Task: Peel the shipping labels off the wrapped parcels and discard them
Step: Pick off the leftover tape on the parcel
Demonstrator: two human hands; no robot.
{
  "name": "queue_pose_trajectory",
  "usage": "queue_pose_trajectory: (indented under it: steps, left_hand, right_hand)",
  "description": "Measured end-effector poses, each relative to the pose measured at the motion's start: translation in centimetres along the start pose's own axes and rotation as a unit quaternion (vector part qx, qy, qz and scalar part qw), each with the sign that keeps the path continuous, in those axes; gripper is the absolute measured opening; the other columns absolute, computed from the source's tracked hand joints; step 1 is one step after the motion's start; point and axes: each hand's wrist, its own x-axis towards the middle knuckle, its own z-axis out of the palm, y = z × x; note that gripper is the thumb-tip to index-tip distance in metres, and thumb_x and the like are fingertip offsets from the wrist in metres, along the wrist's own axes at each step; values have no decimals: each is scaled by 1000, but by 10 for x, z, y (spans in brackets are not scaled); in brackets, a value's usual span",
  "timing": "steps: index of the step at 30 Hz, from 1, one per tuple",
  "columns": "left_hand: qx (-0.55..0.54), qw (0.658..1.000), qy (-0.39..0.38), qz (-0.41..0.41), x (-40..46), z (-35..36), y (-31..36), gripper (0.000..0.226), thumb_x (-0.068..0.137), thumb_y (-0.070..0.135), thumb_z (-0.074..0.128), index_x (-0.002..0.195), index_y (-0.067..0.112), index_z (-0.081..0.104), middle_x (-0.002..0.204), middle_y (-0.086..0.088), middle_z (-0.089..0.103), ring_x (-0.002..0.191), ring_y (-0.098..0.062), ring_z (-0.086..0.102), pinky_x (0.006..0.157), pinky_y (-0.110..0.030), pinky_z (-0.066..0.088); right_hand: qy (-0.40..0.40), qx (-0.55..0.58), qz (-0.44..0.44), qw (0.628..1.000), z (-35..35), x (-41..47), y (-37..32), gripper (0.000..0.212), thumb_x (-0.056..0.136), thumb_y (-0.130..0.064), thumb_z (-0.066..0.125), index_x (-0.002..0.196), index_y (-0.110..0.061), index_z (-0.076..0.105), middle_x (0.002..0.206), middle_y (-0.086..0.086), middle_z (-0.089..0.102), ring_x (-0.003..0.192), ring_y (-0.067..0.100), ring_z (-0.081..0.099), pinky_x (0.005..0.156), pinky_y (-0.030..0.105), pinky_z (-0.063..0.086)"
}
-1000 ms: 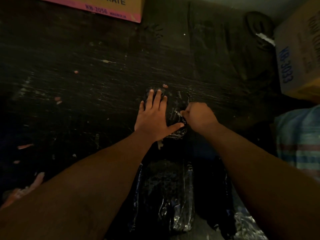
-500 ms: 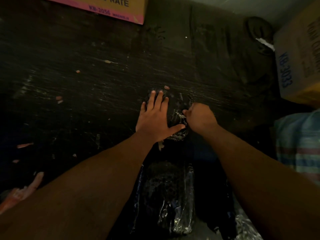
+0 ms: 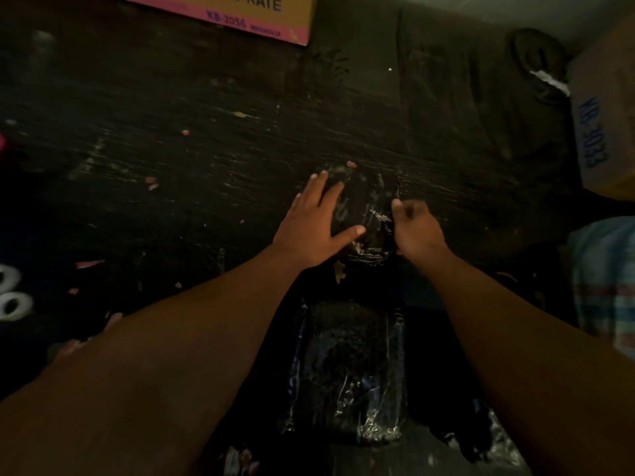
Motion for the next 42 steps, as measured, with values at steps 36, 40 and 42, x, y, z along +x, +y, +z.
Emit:
queue_pose_trajectory:
  steps: [36,40,42]
  left_hand:
    - [226,970,-12,-93,-243,66,-45,76,96,64,7,161,27,-3,169,1,-11,155,-18,-14,125,-50,-1]
    - [218,970,-5,-103,-256,72,-41,78,94,65,5,162,26,-3,169,1,-12,155,-19,-14,125,-52,-1]
    - [217,970,2,-107,-261,74,-39,79,93,66,3,161,26,-4,169,2,-13,155,-19,-14,125,-52,-2]
  right_hand:
    - [27,310,-152,938,-2,-190,78,60,91,-35,66,145,-34,40,145,-10,44,127,8,48,106,35,46]
    - [4,305,-162,939,5,-216,105,60,92,-35,65,146,-33,39,143,-10,48,125,7,52,103,36,49]
    - [-4,301,-171,938,9,-225,113,59,93,-32,64,147,-32,38,137,-14,50,123,6,53,101,32,50]
